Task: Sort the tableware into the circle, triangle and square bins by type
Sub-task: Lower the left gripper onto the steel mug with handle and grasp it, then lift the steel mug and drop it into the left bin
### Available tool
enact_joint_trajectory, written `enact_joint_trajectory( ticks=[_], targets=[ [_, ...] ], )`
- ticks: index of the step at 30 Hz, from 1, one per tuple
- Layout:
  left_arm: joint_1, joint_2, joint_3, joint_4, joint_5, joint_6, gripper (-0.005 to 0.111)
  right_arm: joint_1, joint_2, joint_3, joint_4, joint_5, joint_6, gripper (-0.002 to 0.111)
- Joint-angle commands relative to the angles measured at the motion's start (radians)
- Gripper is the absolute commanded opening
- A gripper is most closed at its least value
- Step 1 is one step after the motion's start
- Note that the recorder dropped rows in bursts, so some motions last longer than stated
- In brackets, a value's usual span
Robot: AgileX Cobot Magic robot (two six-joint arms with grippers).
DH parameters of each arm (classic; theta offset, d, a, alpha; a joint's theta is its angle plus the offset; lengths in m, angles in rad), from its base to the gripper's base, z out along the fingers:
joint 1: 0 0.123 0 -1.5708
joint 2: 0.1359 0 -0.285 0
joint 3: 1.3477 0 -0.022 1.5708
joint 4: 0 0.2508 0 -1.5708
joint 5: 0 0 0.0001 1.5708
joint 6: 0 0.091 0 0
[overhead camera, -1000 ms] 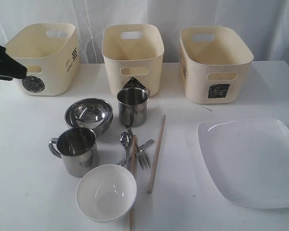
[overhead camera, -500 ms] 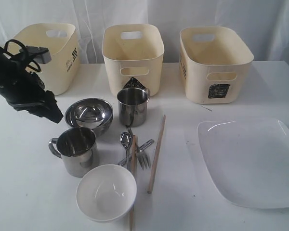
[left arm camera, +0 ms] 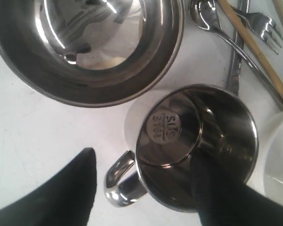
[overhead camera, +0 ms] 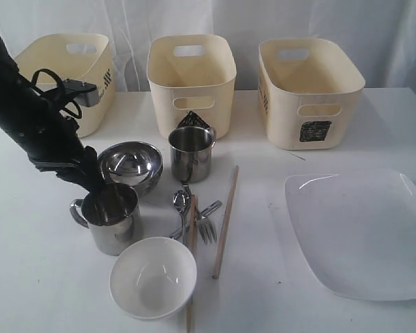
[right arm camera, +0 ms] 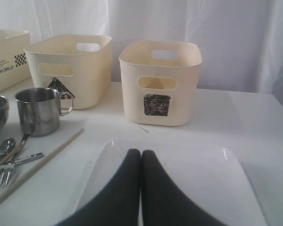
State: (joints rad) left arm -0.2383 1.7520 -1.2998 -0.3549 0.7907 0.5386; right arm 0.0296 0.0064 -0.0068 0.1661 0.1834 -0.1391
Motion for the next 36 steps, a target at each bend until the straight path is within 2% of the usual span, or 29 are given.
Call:
enact_joint_trajectory(
  ticks=[1, 7, 14, 15, 16, 17, 18, 19, 24, 27, 29, 33, 36],
  targets=[
    [-0.007, 0.0, -0.006, 0.004, 0.04, -0.011, 0.061, 0.002, -0.006, 0.007, -0.001, -0.005, 0.005, 0.0],
    [-0.007, 0.011, -0.006, 0.01, 0.014, -0.011, 0.061, 0.002, -0.006, 0.007, -0.001, -0.005, 0.005, 0.0],
    [-0.007, 0.1, -0.006, 0.008, 0.006, -0.011, 0.06, 0.002, -0.006, 0.007, -0.001, -0.005, 0.023, 0.0],
    [-0.007, 0.108, -0.006, 0.008, 0.004, -0.023, 0.052, 0.002, -0.006, 0.007, -0.001, -0.005, 0.023, 0.0],
    [-0.007, 0.108, -0.006, 0.012, 0.011, -0.051, 0.034, 0.002, -0.006, 0.007, -0.001, -0.005, 0.023, 0.0],
    [-0.007, 0.108, -0.008, 0.016, 0.025, -0.053, 0.023, 0.002, -0.006, 0.007, -0.001, -0.005, 0.023, 0.0],
    [-0.007, 0.103, -0.012, 0.035, 0.062, -0.053, 0.002, 0.002, -0.006, 0.007, -0.001, -0.005, 0.023, 0.0],
    [-0.007, 0.097, -0.019, 0.053, 0.089, -0.051, 0.0, 0.002, -0.006, 0.007, -0.001, -0.005, 0.023, 0.0],
    [-0.005, -0.037, -0.091, 0.261, 0.197, -0.137, 0.0, 0.002, -0.006, 0.007, -0.001, -0.005, 0.023, 0.0],
    [-0.005, -0.113, -0.14, 0.406, 0.186, -0.2, 0.0, 0.002, -0.006, 0.007, -0.001, -0.005, 0.023, 0.0],
    [-0.005, -0.155, -0.184, 0.531, 0.132, -0.261, 0.0, 0.002, -0.006, 0.007, -0.001, -0.005, 0.023, 0.0],
    [-0.003, -0.187, -0.279, 0.779, -0.057, -0.42, 0.0, 0.002, -0.006, 0.007, -0.001, -0.005, 0.023, 0.0],
    [0.011, -0.163, -0.343, 0.888, -0.182, -0.539, 0.0, 0.002, -0.006, 0.007, -0.001, -0.005, 0.023, 0.0]
  ],
)
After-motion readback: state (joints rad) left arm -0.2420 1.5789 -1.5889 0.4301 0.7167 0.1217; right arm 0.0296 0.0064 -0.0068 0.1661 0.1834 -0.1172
